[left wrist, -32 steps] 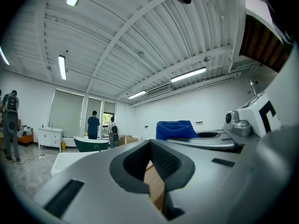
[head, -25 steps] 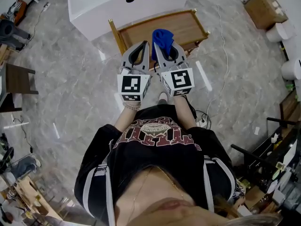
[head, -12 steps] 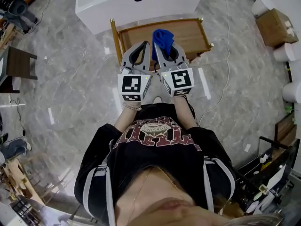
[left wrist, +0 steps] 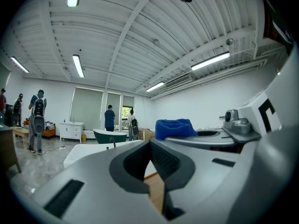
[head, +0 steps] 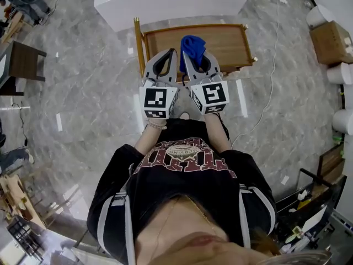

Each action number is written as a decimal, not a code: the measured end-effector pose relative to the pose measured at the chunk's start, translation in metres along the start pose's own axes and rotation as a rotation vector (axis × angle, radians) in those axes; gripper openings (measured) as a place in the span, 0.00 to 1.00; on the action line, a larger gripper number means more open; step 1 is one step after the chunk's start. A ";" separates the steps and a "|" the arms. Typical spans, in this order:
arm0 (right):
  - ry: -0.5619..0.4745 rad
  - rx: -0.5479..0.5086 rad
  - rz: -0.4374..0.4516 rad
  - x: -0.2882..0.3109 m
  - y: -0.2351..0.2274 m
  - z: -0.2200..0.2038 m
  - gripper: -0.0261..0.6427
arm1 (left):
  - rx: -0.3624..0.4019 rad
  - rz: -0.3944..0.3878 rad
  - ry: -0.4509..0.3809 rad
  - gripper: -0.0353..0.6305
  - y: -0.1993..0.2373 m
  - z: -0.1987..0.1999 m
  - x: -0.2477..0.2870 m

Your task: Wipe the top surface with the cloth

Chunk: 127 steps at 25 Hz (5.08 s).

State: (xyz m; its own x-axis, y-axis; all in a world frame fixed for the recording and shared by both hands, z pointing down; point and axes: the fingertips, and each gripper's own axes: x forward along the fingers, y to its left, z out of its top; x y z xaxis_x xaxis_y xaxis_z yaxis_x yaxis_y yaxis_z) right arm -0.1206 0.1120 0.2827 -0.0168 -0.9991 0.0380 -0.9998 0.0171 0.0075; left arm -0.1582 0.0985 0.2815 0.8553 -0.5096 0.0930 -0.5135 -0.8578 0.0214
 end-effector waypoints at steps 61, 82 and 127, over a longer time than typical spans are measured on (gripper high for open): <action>0.455 0.048 0.388 0.310 -0.026 -0.226 0.12 | -0.235 0.301 0.415 0.12 0.178 -0.231 0.159; 0.766 -0.020 0.520 0.352 0.025 -0.358 0.12 | -0.342 0.297 0.627 0.12 0.173 -0.329 0.143; 0.883 0.060 0.471 0.349 0.007 -0.419 0.12 | -0.321 0.120 0.933 0.12 0.121 -0.424 0.155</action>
State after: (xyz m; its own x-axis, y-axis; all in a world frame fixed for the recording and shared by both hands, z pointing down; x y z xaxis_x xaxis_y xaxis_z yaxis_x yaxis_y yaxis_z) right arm -0.1299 -0.2211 0.7148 -0.4233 -0.5043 0.7527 -0.8920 0.3775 -0.2487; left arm -0.1172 -0.0561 0.7208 0.4703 -0.2178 0.8552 -0.7055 -0.6749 0.2161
